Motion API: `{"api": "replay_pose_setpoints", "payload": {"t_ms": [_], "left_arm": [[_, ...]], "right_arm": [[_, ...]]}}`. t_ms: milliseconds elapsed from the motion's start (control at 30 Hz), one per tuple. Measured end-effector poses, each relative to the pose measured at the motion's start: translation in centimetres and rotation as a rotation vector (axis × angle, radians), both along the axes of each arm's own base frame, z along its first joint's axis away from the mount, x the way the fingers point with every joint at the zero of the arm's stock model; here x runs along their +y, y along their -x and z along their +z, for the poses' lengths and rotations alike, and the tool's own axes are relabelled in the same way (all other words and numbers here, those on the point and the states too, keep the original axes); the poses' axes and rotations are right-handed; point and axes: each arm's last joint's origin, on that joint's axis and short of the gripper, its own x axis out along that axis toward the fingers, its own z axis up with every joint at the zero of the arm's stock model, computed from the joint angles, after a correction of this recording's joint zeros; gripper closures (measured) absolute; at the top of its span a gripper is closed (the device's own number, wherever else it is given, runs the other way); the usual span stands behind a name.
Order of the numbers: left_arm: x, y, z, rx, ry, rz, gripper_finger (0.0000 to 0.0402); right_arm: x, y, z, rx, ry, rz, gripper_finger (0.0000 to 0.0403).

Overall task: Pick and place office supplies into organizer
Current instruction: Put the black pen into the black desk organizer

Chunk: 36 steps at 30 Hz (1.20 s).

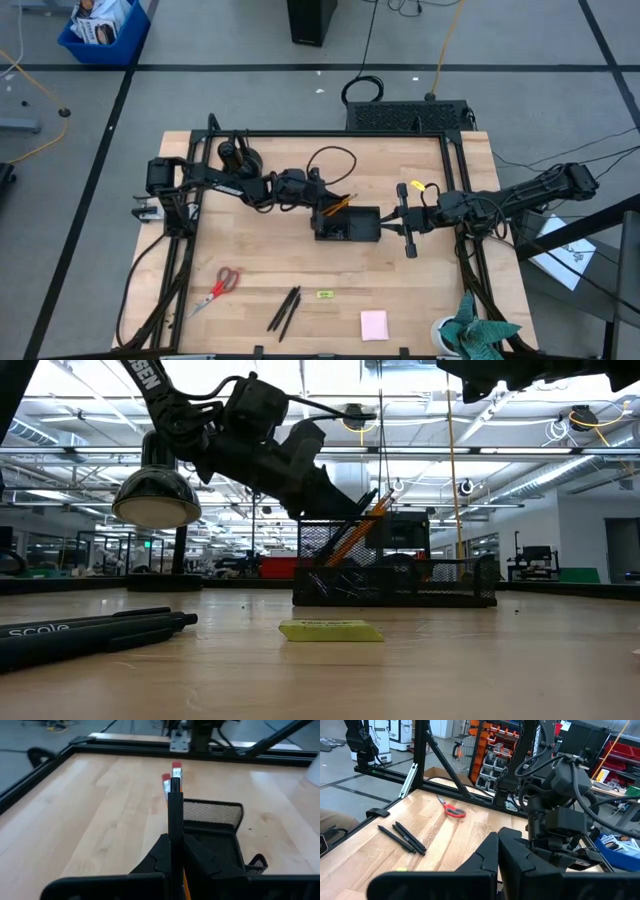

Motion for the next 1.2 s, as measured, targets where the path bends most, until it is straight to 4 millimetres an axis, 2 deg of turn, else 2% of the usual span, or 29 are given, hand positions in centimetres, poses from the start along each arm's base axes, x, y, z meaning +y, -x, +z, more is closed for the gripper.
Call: {"api": "replay_pose_setpoints", "payload": {"t_ms": [200,467,833,1033,1133,1200], "left_arm": [[-0.5,0.1,-0.3,0.023,0.005,0.06,0.0376],[-0.9,0.0,-0.4,0.034,0.002,0.022,0.0374],[-1.0,0.1,0.2,0.016,0.007,0.01,0.0295],[-1.6,1.2,3.8,-0.044,-0.03,0.001,0.0278],[-3.2,2.6,7.6,-0.02,-0.04,0.033,0.0278],[-5.1,3.9,10.5,0.046,-0.055,0.078,0.0277]], "right_arm": [[0.0,0.0,0.0,-0.001,0.002,0.0,0.0403],[0.0,0.0,0.0,-0.001,0.002,0.0,0.0403],[0.0,0.0,0.0,-0.001,0.003,-0.001,0.0403],[0.0,0.0,0.0,-0.002,0.01,0.0,0.0403],[0.0,0.0,0.0,-0.002,0.01,0.0,0.0403],[0.0,0.0,0.0,-0.002,0.01,0.0,0.0403]]}}
